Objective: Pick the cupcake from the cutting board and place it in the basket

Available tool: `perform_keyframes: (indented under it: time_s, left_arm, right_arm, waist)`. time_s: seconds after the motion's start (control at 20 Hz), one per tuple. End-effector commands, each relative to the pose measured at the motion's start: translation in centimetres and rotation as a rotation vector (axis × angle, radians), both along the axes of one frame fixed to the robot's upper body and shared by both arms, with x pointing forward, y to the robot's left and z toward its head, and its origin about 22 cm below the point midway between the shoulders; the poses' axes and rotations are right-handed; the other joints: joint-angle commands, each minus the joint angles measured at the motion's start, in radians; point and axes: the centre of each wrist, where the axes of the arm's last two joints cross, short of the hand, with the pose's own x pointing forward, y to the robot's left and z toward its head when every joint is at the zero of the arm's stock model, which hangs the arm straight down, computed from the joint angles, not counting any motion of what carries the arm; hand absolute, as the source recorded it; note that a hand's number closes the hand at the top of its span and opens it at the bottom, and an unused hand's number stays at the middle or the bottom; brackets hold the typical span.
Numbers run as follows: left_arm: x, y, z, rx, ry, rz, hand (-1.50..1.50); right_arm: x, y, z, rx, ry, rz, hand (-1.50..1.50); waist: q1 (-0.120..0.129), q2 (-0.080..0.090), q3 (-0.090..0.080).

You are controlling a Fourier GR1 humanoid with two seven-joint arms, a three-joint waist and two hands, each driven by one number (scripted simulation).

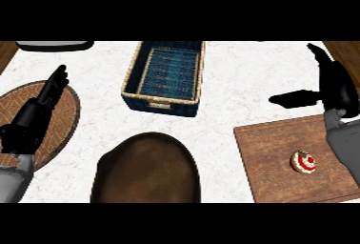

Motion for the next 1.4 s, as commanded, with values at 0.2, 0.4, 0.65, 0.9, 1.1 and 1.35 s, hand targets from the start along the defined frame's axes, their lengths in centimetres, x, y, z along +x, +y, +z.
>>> perform_keyframes:
  time_s: [0.2,0.4,0.65,0.9,1.1,1.35]
  left_arm:
    - [-0.3,-0.6,-0.4,-0.014,0.005,-0.007,0.00]
    - [-0.1,0.0,-1.2,-0.014,0.001,0.000,0.00]
    - [0.1,-1.0,-1.2,-0.016,-0.018,-0.021,0.00]
    - [-0.2,-0.4,-1.2,-0.025,-0.021,-0.021,0.00]
    - [-0.4,-0.9,-1.6,-0.028,-0.012,-0.042,0.00]
    - [-0.1,0.2,-0.9,-0.020,-0.019,-0.024,0.00]
  right_arm:
    - [-0.4,0.1,7.7,-0.201,0.517,0.140,-1.50]
    - [-1.1,0.5,11.1,-0.203,0.648,0.174,-1.50]
    - [-1.0,-2.9,13.2,-0.144,0.722,0.128,-1.50]
    - [-2.4,-3.7,12.7,-0.144,0.750,0.138,-1.50]
    - [-2.7,-3.2,10.1,-0.147,0.793,0.156,-1.50]
    - [-3.9,-3.5,6.5,-0.156,0.904,0.149,-1.50]
  waist:
    - [0.001,-0.002,0.009]
    - [-0.003,0.007,0.011]
    - [0.013,0.016,0.013]
    - [0.020,0.018,0.015]
    - [0.029,0.020,0.015]
    - [0.028,0.019,0.015]
